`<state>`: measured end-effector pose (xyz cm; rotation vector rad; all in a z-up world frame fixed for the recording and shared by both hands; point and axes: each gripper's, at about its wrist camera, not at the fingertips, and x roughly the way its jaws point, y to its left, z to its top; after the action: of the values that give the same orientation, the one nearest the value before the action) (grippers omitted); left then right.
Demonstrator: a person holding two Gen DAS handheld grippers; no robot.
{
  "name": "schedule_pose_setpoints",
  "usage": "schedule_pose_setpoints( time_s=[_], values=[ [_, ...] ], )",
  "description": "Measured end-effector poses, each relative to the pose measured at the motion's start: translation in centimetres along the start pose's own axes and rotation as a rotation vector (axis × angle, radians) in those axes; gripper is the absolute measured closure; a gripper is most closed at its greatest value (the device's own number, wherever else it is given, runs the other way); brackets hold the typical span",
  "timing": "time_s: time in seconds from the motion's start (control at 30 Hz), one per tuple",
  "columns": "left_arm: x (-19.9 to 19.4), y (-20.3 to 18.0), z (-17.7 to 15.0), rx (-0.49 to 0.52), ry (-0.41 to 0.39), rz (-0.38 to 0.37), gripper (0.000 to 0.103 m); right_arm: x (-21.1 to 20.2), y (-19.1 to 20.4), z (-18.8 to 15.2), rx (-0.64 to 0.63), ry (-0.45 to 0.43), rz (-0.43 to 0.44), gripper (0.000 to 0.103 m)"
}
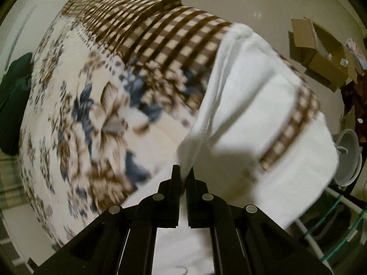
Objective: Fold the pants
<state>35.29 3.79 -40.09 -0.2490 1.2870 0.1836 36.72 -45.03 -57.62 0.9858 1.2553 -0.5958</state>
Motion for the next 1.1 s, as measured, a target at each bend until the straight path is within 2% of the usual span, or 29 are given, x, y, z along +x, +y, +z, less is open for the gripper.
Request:
schedule_pose_setpoints(
  time_s=[0.07, 0.1, 0.17, 0.33, 0.47, 0.53, 0.6, 0.63, 0.67, 0.73, 0.87, 0.9, 0.93, 1.1],
  values=[
    [-1.3, 1.9, -3.3, 0.007, 0.016, -0.018, 0.1, -1.5, -2.0, -2.2, -0.031, -0.004, -0.01, 0.099],
    [-1.5, 2.7, -4.6, 0.006, 0.028, -0.016, 0.1, -3.4, -5.6, -2.8, -0.044, -0.003, -0.017, 0.099],
    [-1.3, 4.6, -8.0, -0.006, 0.064, -0.012, 0.1, -4.4, -8.7, -4.8, -0.061, 0.008, -0.034, 0.099],
    [2.2, 7.5, -15.1, -0.033, 0.157, 0.018, 0.1, -2.9, -15.4, -9.4, -0.07, 0.066, -0.113, 0.099],
    [6.2, 8.9, -18.2, -0.044, 0.212, 0.048, 0.099, -0.1, -19.1, -11.5, -0.067, 0.109, -0.163, 0.099],
    [8.4, 9.5, -19.0, -0.043, 0.259, 0.066, 0.096, 1.4, -20.2, -12.0, -0.079, 0.133, -0.173, 0.099],
    [8.9, 10.0, -19.3, -0.065, 0.272, 0.053, 0.095, 2.8, -21.0, -12.0, -0.072, 0.173, -0.16, 0.098],
    [8.8, 10.1, -19.2, -0.065, 0.269, 0.044, 0.095, 3.2, -21.6, -11.9, -0.061, 0.192, -0.133, 0.091],
    [8.4, 10.1, -19.2, -0.066, 0.26, 0.03, 0.094, 3.1, -22.6, -11.9, -0.052, 0.212, -0.106, 0.079],
    [7.3, 10.1, -19.0, -0.056, 0.233, 0.011, 0.086, 2.0, -23.7, -11.4, -0.038, 0.213, -0.059, 0.063],
    [5.8, 9.2, -18.3, -0.027, 0.192, 0.015, 0.054, -2.6, -28.2, -10.0, 0.04, 0.099, 0.022, 0.053],
    [5.5, 8.6, -18.0, -0.013, 0.173, 0.017, 0.042, -3.6, -29.3, -9.2, 0.066, 0.067, 0.029, 0.052],
    [5.3, 7.9, -17.8, 0.003, 0.156, 0.013, 0.038, -4.1, -30.4, -8.4, 0.086, 0.042, 0.034, 0.052],
    [5.6, 2.9, -16.6, 0.114, 0.122, 0.008, 0.034, -4.9, -34.3, -2.1, 0.153, -0.093, 0.018, 0.052]
  ],
)
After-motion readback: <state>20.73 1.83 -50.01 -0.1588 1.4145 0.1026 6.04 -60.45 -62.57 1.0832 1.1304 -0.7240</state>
